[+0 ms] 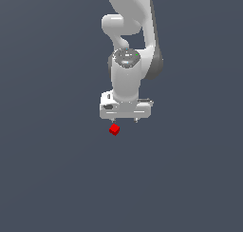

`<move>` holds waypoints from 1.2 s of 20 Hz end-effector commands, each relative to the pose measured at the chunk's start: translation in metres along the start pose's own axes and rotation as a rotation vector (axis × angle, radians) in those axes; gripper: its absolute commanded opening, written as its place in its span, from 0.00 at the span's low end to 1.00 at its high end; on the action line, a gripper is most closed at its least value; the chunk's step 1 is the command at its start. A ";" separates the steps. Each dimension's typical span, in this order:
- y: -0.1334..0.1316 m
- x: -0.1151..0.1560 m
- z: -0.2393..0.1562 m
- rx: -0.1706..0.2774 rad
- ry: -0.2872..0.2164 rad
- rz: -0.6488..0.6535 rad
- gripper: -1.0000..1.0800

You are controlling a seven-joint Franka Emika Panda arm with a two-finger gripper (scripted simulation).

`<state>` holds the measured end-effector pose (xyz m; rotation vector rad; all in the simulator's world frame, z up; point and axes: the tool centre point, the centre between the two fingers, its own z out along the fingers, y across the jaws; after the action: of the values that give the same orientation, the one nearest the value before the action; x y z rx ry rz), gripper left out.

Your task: Pick up the red cube and move it to a goal position.

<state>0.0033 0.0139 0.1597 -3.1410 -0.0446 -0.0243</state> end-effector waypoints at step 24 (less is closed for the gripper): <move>0.040 -0.023 0.100 -0.006 -0.010 0.432 0.96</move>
<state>-0.0146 -0.0228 0.0693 -3.0932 0.5636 -0.0084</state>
